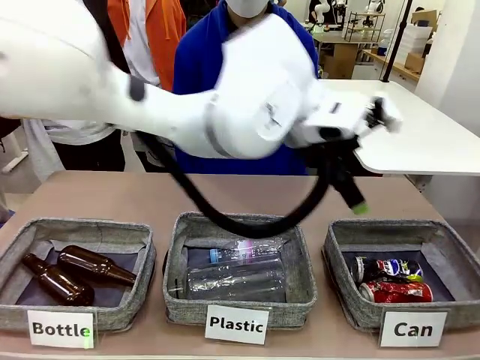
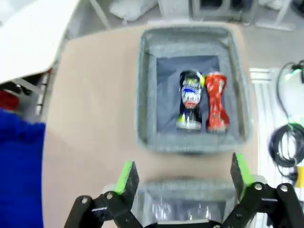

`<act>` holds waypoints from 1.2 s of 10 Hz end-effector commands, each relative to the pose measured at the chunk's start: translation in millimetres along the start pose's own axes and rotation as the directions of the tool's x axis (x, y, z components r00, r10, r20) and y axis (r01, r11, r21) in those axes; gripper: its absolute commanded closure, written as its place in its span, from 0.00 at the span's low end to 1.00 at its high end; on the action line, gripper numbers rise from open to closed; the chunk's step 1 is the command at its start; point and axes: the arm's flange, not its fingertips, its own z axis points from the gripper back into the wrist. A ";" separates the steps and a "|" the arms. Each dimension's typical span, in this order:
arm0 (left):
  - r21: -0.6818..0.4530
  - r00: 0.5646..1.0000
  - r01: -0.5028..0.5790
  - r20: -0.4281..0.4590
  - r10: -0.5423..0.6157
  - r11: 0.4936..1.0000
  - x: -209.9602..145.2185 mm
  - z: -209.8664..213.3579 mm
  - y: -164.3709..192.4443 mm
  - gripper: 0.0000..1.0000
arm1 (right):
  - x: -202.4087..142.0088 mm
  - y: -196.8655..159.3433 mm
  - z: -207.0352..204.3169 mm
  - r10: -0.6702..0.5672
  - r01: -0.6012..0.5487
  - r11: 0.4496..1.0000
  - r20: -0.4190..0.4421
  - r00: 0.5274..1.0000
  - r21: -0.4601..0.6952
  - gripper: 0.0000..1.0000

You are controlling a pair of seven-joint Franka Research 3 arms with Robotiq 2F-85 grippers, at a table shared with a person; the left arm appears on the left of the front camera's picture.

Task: Sort the can waste into the basket.
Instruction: Pick up the can waste from the table and place it in the right Fabric basket.

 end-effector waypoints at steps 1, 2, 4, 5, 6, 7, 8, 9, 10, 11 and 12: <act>0.006 0.996 -0.066 0.053 0.066 0.998 -79.4 99.3 -20.5 0.00 | 42.8 32.0 -50.7 0.051 -0.053 0.997 0.032 0.998 0.048 0.00; 0.035 0.983 -0.166 0.083 0.163 0.985 -108.2 127.5 -16.3 0.00 | 65.3 47.3 -78.3 0.062 -0.066 0.993 0.043 0.997 0.101 0.00; 0.063 0.909 -0.403 0.145 0.391 0.913 -178.1 182.3 -8.1 0.00 | 99.5 78.8 -140.2 0.067 -0.067 0.970 0.006 0.998 0.234 0.00; 0.048 0.859 -0.496 0.175 0.482 0.867 -213.5 204.6 -3.9 0.00 | 109.4 90.6 -172.1 0.068 -0.055 0.964 -0.041 0.997 0.260 0.00; 0.026 0.801 -0.586 0.173 0.573 0.810 -247.4 226.3 3.4 0.00 | 117.4 100.1 -205.4 0.060 -0.032 0.960 -0.094 0.994 0.279 0.00; -0.024 0.748 -0.655 0.127 0.652 0.756 -285.0 248.8 12.2 0.00 | 126.1 110.2 -238.4 0.022 0.008 0.949 -0.090 0.996 0.317 0.00; -0.107 0.721 -0.677 0.103 0.685 0.728 -318.4 264.1 15.9 0.00 | 129.4 115.9 -261.4 -0.019 0.041 0.936 -0.068 0.998 0.349 0.00; -0.140 0.642 -0.741 0.135 0.754 0.656 -351.4 274.7 16.8 0.00 | 126.3 116.4 -280.5 -0.048 0.071 0.936 -0.072 0.996 0.346 0.00; -0.254 0.612 -0.730 0.170 0.772 0.635 -375.8 287.3 23.0 0.00 | 133.5 111.1 -299.4 -0.096 0.111 0.924 -0.058 0.994 0.366 0.00; -0.343 0.571 -0.715 0.216 0.792 0.609 -399.0 291.2 24.9 0.00 | 136.2 96.0 -313.1 -0.143 0.164 0.909 -0.082 0.986 0.383 0.00; -0.445 0.502 -0.687 0.283 0.818 0.575 -426.5 285.7 20.9 0.00 | 138.1 77.2 -314.2 -0.211 0.223 0.868 -0.076 0.975 0.443 0.00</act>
